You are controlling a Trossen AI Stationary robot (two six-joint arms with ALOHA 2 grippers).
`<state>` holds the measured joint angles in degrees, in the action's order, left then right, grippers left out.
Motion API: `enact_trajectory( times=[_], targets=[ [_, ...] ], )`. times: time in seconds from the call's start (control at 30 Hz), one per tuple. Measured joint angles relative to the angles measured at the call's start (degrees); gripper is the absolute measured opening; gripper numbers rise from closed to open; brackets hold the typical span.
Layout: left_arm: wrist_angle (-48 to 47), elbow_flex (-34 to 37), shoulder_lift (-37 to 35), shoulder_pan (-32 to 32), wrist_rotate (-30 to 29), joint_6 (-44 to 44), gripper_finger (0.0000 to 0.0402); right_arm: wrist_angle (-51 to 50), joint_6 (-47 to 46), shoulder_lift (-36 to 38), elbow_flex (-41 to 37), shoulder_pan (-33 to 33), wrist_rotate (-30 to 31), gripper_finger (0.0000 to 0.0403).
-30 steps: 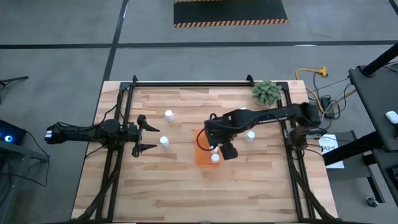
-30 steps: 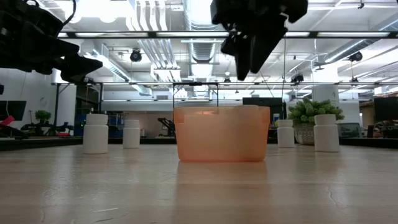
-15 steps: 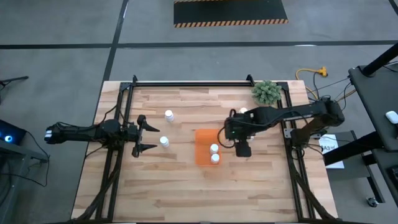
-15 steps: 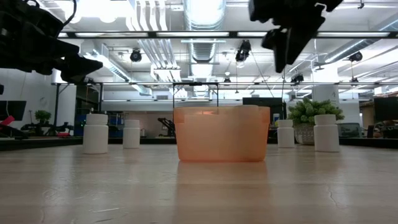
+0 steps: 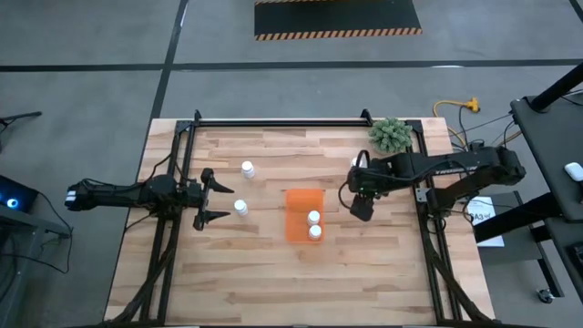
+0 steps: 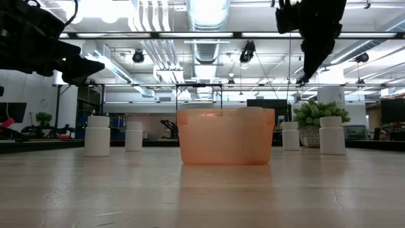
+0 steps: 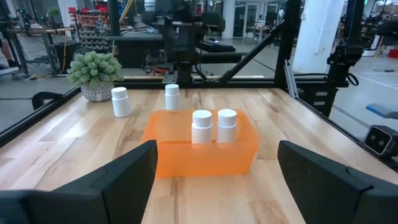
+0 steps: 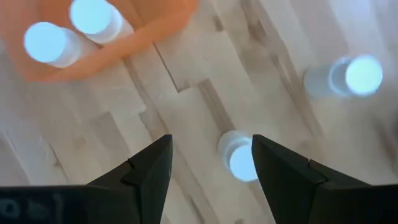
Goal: Pick and place pill bottles into a basket
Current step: Put the white pill bottle into the orange bin
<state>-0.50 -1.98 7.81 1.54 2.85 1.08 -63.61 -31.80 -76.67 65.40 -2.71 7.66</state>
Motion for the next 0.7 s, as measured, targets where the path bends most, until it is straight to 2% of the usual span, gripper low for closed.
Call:
enact_trajectory(
  times=[0.17, 0.37, 0.7],
  targets=[
    [0.02, 0.00, 0.02, 0.00, 0.00, 0.00, 0.0315, -4.15, -5.29, -0.22, -1.90, 0.45, 0.02, 0.0211],
    [0.00, 0.00, 0.00, -0.01, 0.00, 0.00, 0.0315, -6.08, -7.44, -0.22, -4.06, 0.76, -0.20, 0.0211],
    [0.02, 0.00, -0.02, -0.02, 0.00, -0.01, 0.0315, -2.89, -18.11, -0.22, -4.06, 0.90, 0.03, 0.0211]
  ],
)
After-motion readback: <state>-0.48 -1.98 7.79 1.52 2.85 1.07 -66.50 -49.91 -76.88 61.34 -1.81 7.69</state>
